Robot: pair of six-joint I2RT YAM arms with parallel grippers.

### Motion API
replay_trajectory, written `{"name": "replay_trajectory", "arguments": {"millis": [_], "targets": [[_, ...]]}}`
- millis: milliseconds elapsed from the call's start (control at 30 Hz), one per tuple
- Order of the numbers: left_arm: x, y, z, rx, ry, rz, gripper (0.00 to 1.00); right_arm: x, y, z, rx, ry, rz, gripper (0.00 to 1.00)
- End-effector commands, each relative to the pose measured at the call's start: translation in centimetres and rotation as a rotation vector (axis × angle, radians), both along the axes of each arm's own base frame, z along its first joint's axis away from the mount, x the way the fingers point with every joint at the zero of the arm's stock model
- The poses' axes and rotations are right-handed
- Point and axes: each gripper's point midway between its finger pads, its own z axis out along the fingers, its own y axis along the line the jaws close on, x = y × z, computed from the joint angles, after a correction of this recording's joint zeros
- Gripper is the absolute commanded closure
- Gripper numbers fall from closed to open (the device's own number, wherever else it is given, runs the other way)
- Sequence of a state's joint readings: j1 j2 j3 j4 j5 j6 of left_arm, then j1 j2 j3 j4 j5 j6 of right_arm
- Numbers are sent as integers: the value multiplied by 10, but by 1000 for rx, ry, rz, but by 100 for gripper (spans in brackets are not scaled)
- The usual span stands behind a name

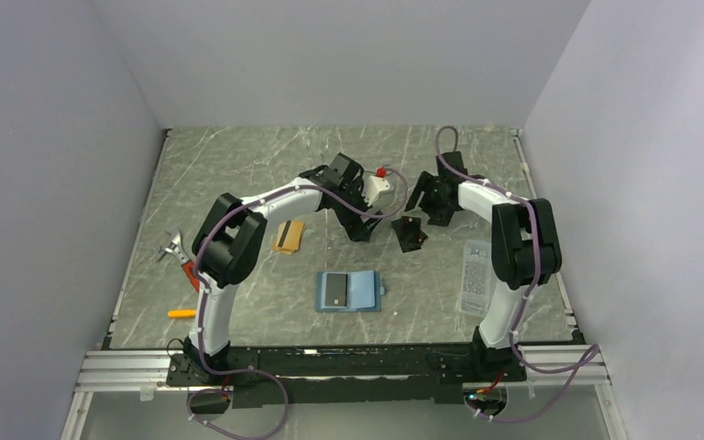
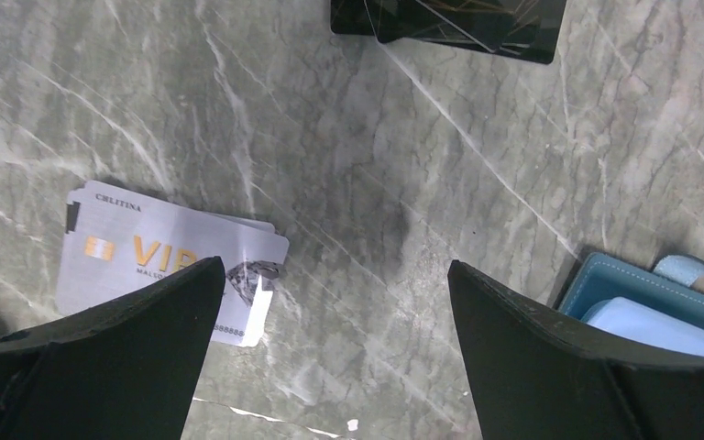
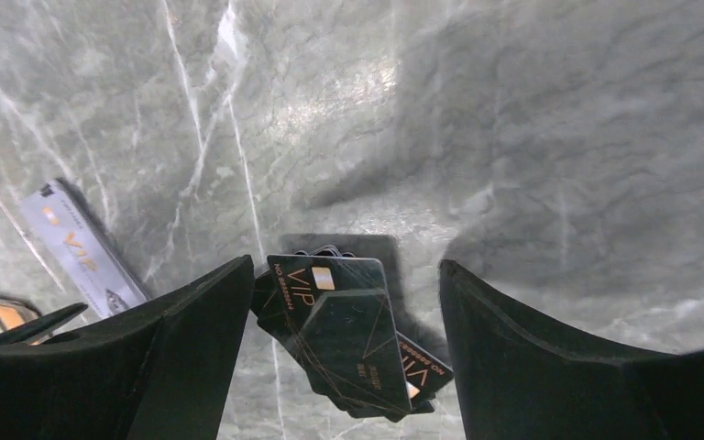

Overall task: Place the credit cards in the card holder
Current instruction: Pick up the credit card from the center of the board.

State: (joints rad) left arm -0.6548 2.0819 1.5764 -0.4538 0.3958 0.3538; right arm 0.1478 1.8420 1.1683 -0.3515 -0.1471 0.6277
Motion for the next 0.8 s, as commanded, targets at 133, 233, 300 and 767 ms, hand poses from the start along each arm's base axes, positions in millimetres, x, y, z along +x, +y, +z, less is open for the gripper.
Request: {"name": "replay_trajectory", "arguments": {"millis": [133, 233, 300, 767], "targets": [[-9, 20, 41, -34, -6, -17, 1, -8, 6, -10, -227, 65, 9, 25], [-13, 29, 50, -28, -15, -23, 1, -21, 8, -17, -255, 101, 7, 27], [-14, 36, 51, -8, -37, -22, 1, -32, 9, -22, -260, 122, -2, 27], [-24, 55, 43, 36, -55, -17, 2, -83, 58, -27, -162, 148, 90, 33]]}}
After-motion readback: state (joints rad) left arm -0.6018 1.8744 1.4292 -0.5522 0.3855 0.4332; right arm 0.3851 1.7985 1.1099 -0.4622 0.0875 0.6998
